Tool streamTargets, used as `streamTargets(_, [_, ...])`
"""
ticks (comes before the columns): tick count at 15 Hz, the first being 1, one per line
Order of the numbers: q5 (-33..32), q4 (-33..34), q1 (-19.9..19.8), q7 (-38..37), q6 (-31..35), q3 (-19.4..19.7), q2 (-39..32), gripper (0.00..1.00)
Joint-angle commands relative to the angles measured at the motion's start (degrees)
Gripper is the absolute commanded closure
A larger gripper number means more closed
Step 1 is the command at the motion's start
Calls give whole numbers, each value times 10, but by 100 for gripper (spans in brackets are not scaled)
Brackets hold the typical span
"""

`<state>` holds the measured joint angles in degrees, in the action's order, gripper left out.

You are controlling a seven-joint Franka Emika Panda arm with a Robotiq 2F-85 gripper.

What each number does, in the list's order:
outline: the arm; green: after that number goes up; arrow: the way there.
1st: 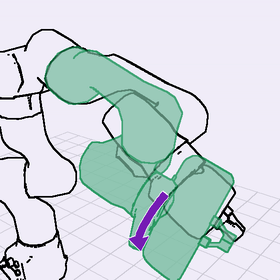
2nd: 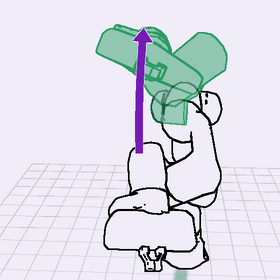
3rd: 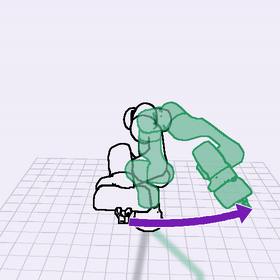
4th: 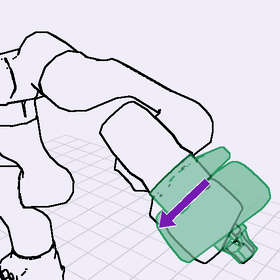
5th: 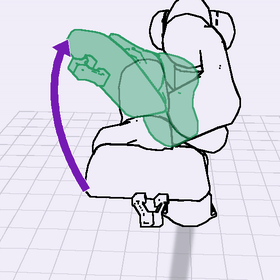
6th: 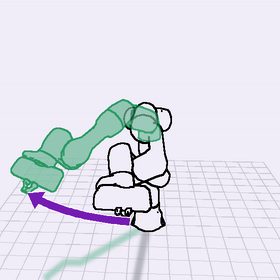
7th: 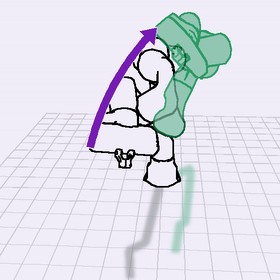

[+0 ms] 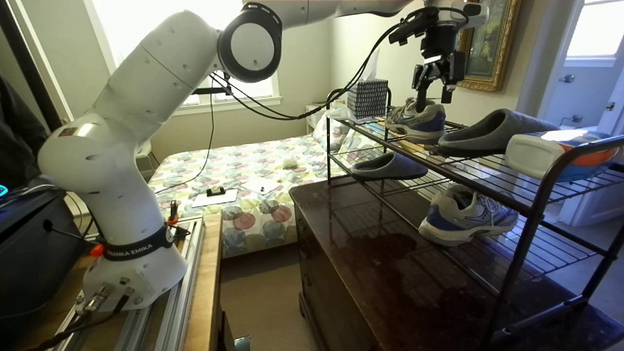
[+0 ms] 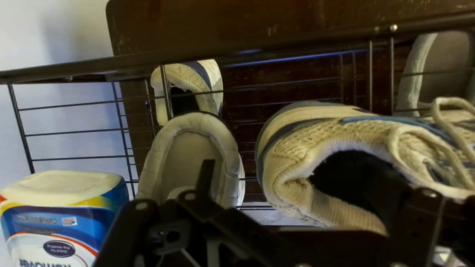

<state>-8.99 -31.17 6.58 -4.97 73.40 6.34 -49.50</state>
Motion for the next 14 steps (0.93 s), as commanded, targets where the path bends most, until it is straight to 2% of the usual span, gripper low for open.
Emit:
streamTargets(1, [16, 12, -5, -90, 23, 3, -13, 0])
streamTargets(5, [11, 5, -12, -118, 23, 1, -16, 0])
streamTargets(6, [21, 2, -19, -79, 18, -12, -13, 25])
streamTargets(7, [30, 2, -27, -49, 20, -24, -13, 25])
streamTargets(8, [38, 2, -34, -22, 20, -33, -12, 30])
streamTargets(10, [46, 2, -43, 31, 11, -46, -10, 46])
streamTargets(11, [27, -1, -29, -13, 21, -29, -12, 29])
streamTargets(13, [31, -1, -36, 14, 21, -37, -12, 43])
streamTargets(14, [32, -1, -38, 18, 21, -39, -12, 45])
